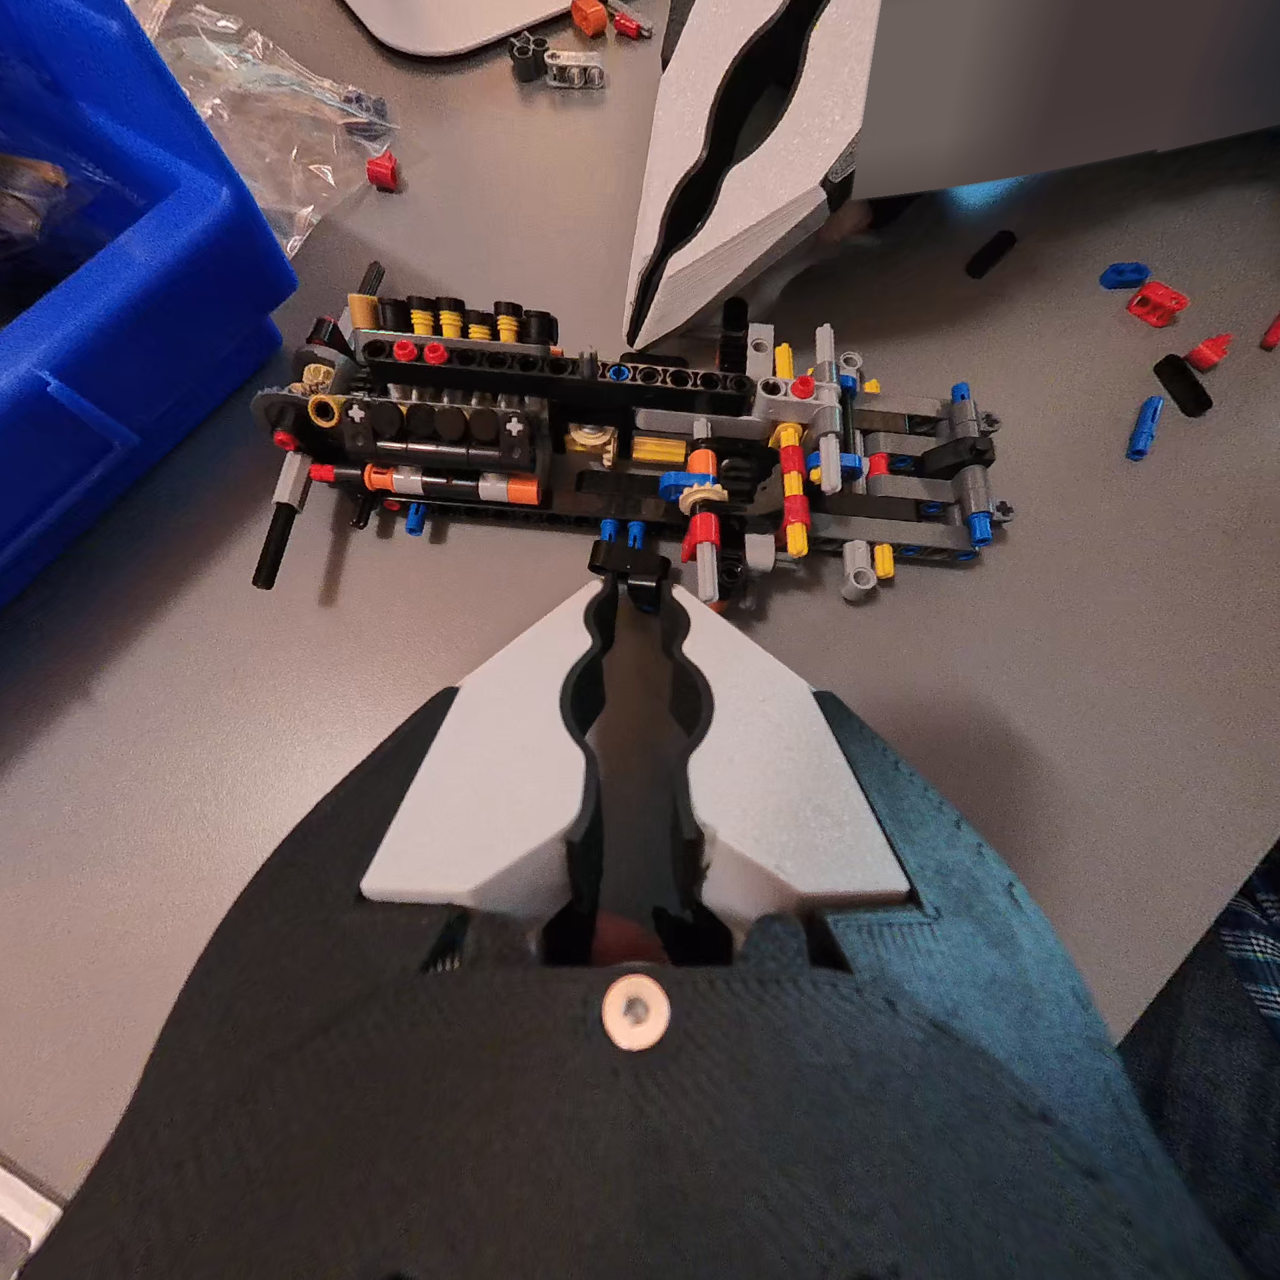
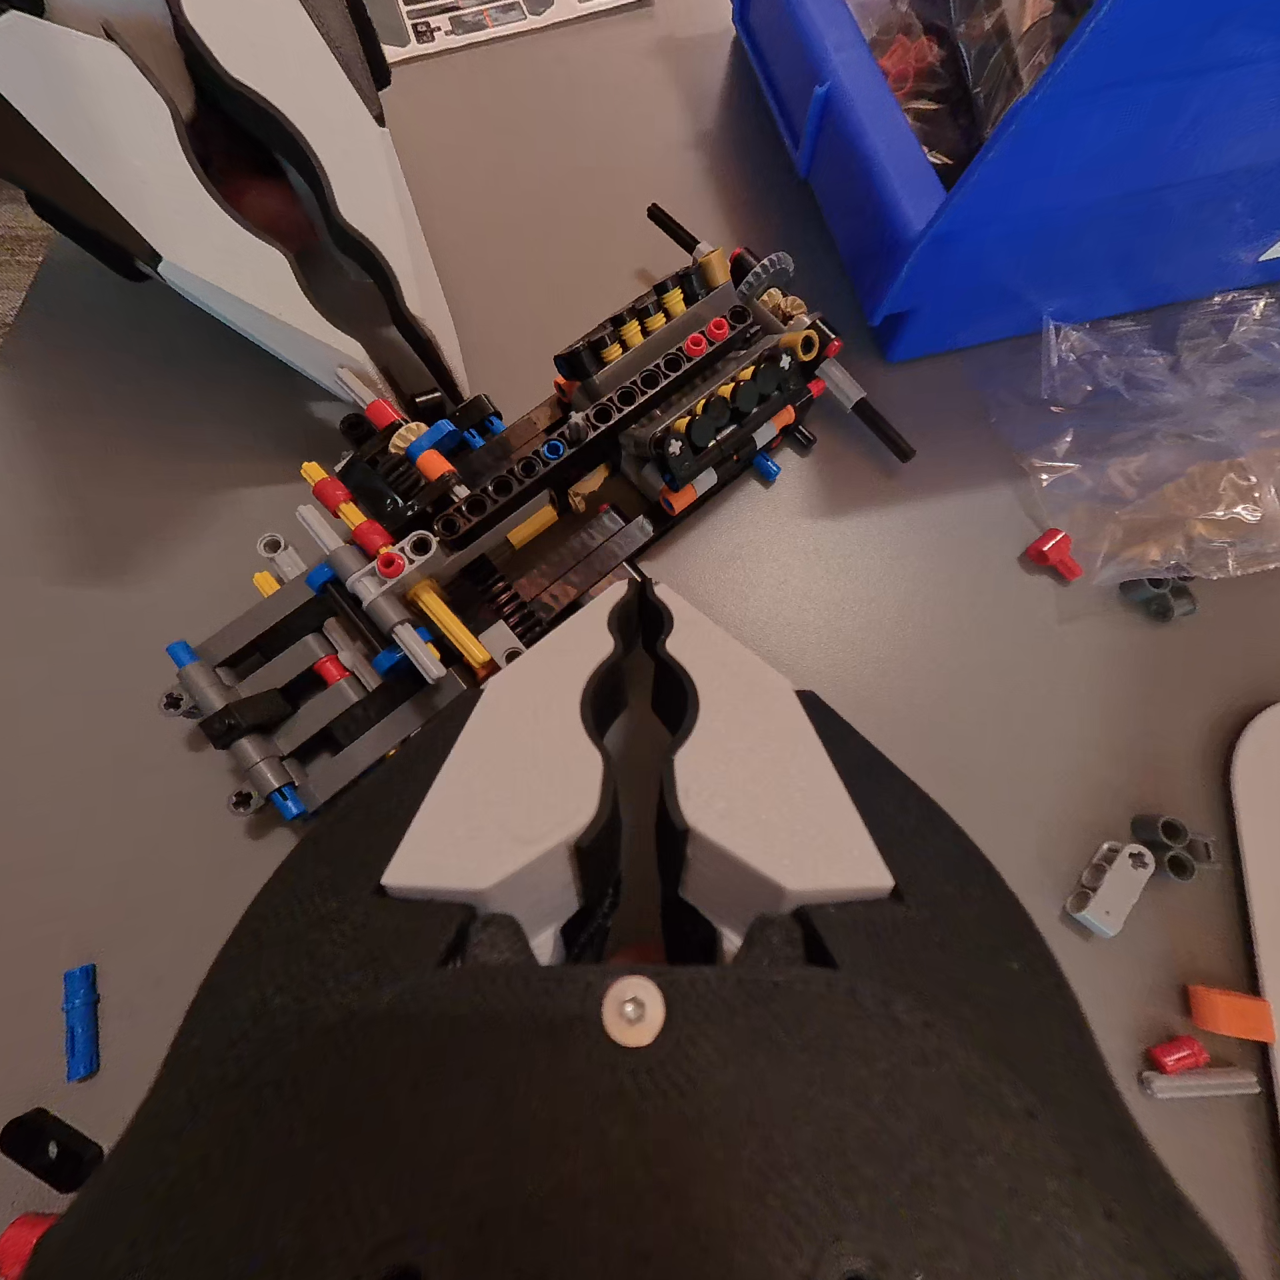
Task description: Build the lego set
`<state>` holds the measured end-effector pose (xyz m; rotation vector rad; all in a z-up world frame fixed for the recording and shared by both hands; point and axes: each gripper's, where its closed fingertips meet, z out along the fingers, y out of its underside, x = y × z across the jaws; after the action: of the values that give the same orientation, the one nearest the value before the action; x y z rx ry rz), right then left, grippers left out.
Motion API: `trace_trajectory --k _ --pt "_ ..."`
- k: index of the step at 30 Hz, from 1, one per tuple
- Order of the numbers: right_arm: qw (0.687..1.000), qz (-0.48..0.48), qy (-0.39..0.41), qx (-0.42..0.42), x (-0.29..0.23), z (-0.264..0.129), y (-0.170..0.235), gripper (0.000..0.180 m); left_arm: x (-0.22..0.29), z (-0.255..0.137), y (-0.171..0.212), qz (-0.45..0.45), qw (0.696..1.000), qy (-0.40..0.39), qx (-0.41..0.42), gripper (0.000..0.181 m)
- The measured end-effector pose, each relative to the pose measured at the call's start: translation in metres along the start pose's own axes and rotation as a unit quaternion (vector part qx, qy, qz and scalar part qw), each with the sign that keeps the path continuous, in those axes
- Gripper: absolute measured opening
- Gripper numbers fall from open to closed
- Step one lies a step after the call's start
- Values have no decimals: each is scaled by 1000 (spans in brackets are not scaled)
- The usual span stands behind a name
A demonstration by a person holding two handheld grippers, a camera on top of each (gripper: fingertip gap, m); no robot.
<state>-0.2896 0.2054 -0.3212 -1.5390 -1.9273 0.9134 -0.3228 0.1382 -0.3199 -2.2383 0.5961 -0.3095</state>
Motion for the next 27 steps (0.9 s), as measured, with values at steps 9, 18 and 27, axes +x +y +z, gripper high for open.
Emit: trace_trajectory --k 9,18,27 --pt "1000 -1 -1 0 -1 0 0 0 -1 5 0 11 1000 -10 -11 5" --pt "1000 -5 -8 0 -3 0 0 0 0 1 4 18 1000 -12 -19 6" --pt "1000 -11 -10 -1 -5 0 0 0 11 -3 11 -8 995 58 -79 13"
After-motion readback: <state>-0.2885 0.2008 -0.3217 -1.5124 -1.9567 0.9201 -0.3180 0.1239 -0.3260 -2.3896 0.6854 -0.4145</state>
